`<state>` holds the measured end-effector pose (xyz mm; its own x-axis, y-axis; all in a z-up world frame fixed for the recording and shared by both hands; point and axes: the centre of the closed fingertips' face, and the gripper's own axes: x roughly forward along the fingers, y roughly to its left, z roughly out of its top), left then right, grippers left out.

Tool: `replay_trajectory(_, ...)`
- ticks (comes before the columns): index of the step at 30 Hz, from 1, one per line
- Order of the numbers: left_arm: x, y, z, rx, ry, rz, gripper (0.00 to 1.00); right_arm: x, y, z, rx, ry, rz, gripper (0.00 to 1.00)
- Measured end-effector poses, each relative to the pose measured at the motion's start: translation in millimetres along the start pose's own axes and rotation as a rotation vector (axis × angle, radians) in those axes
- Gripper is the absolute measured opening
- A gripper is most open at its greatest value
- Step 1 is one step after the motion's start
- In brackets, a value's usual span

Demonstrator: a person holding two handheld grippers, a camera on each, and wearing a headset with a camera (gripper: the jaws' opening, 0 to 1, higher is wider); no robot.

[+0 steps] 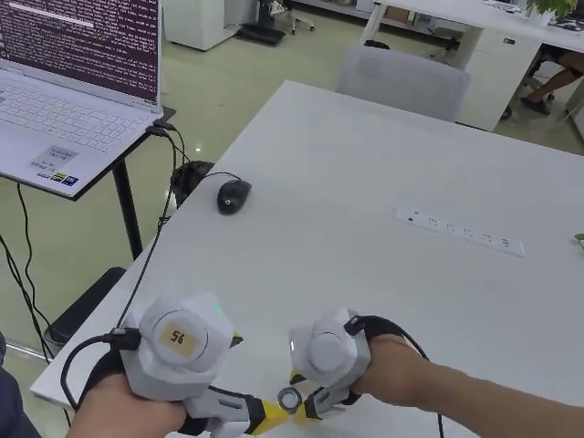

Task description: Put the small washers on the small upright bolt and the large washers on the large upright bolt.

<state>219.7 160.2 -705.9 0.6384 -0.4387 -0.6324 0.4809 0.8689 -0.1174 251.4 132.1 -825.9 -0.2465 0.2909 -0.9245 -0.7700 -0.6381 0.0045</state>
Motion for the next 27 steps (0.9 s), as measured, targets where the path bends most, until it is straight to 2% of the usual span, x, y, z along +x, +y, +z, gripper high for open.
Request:
replay_trajectory(6, 2.3, -1.2, 3.9, 0.003, -0.006, -0.004, 0.66, 0.4, 2.0, 1.9, -0.040, 0.006, 0.019, 0.29)
replay_trajectory(8, 3.9, -2.5, 5.0, 0.006, -0.005, -0.007, 0.66, 1.5, 3.5, 5.1, -0.028, -0.024, 0.012, 0.24)
replay_trajectory(10, 4.1, -3.8, 6.5, 0.010, -0.005, -0.010, 0.66, 0.9, 2.5, 2.4, 0.036, -0.044, 0.001, 0.24)
replay_trajectory(11, 3.9, -4.0, 7.2, 0.011, -0.007, -0.010, 0.66, 0.9, 2.0, 0.5, 0.024, -0.041, -0.008, 0.24)
replay_trajectory(14, 2.6, -3.0, 6.8, 0.008, -0.010, -0.008, 0.66, -1.0, 1.6, -5.7, 0.125, -0.051, -0.048, 0.23)
replay_trajectory(18, 0.5, 0.3, 0.5, -0.005, -0.005, 0.001, 0.66, -9.7, -3.2, -22.4, 0.286, -0.034, -0.124, 0.24)
replay_trajectory(20, 0.5, 0.5, -1.5, -0.009, -0.002, 0.003, 0.66, -13.5, -1.6, -28.6, 0.324, -0.056, -0.126, 0.24)
replay_trajectory(21, 0.7, 0.3, -2.1, -0.009, 0.000, 0.003, 0.66, -14.3, 0.9, -29.5, 0.371, -0.074, -0.127, 0.24)
replay_trajectory(24, 1.6, -0.7, -2.0, -0.008, 0.000, -0.001, 0.66, -16.8, 3.8, -35.2, 0.353, -0.068, -0.129, 0.25)
replay_trajectory(27, 3.8, -2.9, -1.4, -0.006, 0.002, -0.007, 0.66, -16.4, 10.5, -30.9, 0.291, -0.079, -0.091, 0.30)
